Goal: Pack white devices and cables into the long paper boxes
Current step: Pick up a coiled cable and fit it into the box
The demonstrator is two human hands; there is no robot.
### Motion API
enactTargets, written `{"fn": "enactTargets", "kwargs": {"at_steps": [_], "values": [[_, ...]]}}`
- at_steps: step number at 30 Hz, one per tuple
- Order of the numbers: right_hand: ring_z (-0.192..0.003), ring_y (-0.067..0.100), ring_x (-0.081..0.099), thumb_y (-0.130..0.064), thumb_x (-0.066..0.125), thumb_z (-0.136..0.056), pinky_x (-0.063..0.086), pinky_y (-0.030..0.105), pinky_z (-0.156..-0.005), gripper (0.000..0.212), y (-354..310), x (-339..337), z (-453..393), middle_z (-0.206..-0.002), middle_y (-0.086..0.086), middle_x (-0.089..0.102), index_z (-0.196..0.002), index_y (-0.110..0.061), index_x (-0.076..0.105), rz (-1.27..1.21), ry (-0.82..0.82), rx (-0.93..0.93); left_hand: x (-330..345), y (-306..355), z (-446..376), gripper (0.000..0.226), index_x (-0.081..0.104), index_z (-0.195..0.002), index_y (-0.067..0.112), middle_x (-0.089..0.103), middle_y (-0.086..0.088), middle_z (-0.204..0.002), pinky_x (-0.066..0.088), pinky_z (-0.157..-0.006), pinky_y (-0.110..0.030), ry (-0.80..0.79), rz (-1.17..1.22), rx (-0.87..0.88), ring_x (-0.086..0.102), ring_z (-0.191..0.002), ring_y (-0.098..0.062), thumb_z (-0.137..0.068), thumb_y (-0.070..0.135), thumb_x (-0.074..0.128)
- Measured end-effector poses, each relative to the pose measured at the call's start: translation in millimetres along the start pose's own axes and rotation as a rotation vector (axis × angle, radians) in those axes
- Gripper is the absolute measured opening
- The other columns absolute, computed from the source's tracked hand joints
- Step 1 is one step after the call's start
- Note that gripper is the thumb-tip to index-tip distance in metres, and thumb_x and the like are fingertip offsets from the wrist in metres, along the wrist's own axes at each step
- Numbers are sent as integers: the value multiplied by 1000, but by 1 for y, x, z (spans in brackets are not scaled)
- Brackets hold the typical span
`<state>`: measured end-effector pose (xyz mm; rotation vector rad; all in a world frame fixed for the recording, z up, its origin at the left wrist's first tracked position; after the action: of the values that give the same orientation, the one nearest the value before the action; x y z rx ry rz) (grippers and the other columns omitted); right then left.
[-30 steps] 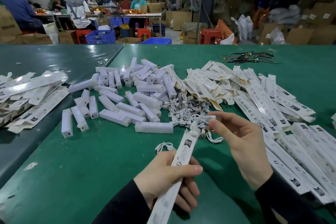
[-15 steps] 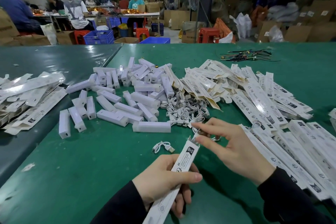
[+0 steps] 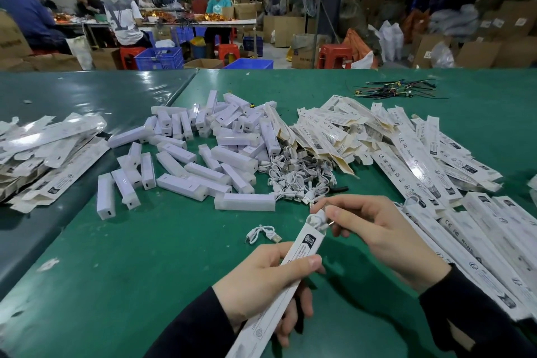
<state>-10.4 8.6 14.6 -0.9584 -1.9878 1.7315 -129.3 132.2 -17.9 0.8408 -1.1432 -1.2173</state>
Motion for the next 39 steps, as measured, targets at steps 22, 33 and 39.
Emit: {"fn": "enactTargets", "kwargs": {"at_steps": [22, 33, 39], "values": [[-67, 10, 65, -19, 74, -74, 50, 16, -65, 11, 0, 3, 1, -76, 6, 73, -82, -12, 71, -83, 71, 7, 5, 0, -2, 35, 59, -100, 8, 57, -11, -56, 44, -34, -21, -28, -1, 61, 46, -31, -14, -84, 39, 59], [-63, 11, 67, -17, 79, -70, 50, 16, -60, 13, 2, 4, 1, -72, 8, 74, -81, -13, 75, -89, 147, 34, 2, -2, -2, 31, 64, -98, 13, 57, -10, -57, 44, -34, -20, -12, -6, 52, 46, -32, -13, -83, 40, 62], [-70, 11, 68, -24, 76, -65, 52, 18, -69, 16, 4, 9, 2, -74, 6, 74, -74, -10, 76, -93, 108, 19, 1, -5, -2, 45, 58, -107, 3, 57, -9, -57, 43, -34, -20, 30, -24, 45, 46, -32, -13, -83, 41, 62]]}}
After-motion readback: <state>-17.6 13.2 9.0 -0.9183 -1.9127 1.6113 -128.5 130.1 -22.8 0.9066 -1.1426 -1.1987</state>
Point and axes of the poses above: each hand's wrist, its own z-axis away from the middle knuckle, its own x-axis out of the palm, y = z × x, the point moved 3 cm from there along -z, towards the middle knuckle
